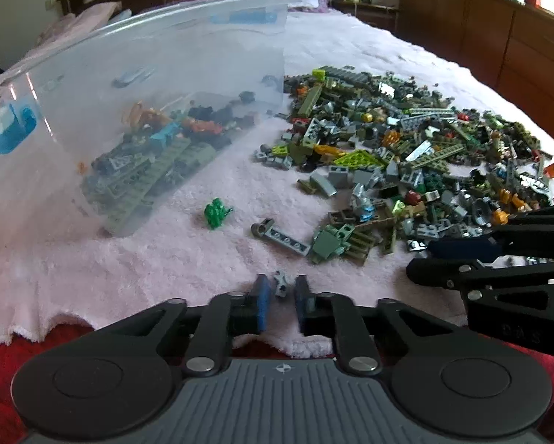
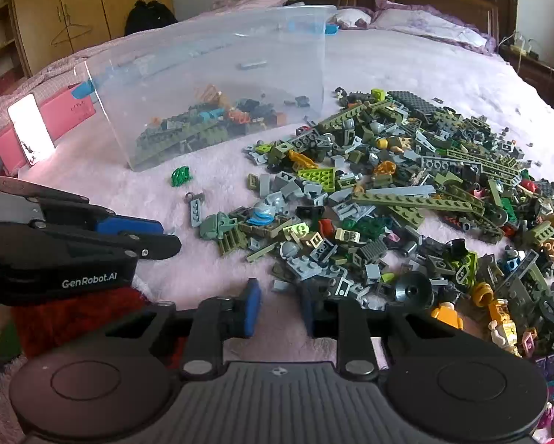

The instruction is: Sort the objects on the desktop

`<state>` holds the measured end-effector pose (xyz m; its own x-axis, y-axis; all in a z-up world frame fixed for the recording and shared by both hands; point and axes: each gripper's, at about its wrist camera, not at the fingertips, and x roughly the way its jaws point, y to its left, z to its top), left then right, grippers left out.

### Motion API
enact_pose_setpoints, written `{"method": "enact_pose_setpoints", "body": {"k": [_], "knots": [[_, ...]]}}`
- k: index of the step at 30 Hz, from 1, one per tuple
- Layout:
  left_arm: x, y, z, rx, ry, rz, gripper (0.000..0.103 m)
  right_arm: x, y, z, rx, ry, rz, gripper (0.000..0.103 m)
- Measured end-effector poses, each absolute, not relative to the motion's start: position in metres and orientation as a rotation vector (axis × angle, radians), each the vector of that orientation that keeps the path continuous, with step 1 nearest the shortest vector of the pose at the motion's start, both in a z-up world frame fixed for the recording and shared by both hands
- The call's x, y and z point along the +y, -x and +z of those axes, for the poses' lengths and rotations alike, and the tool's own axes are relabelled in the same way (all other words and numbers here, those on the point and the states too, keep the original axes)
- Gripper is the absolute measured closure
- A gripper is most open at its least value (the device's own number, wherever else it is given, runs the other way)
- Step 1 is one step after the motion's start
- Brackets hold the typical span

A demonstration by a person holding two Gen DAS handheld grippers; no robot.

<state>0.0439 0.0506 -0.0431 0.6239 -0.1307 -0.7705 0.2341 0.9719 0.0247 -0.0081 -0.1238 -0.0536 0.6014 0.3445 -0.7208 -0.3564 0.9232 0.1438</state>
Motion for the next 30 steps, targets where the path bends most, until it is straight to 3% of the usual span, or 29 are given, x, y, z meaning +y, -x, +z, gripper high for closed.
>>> {"method": "enact_pose_setpoints", "body": {"k": [1, 16, 30], "knots": [[0.050, -0.043, -0.042, 0.869, -0.126, -0.213, 0.094, -0.124, 0.008, -0.053, 0.831, 0.012, 0.403, 0.087], [0.038, -0.032, -0.001, 0.770, -0.122, -0.226, 0.095, -0.144, 0.021, -0.031, 0.767, -0.047, 0.376, 0.088], [0.056, -0.052, 0.081, 0.557, -0.122, -0.131, 0.095, -0.114, -0.015, 0.058, 0.539, 0.028, 0.509, 0.088]]}}
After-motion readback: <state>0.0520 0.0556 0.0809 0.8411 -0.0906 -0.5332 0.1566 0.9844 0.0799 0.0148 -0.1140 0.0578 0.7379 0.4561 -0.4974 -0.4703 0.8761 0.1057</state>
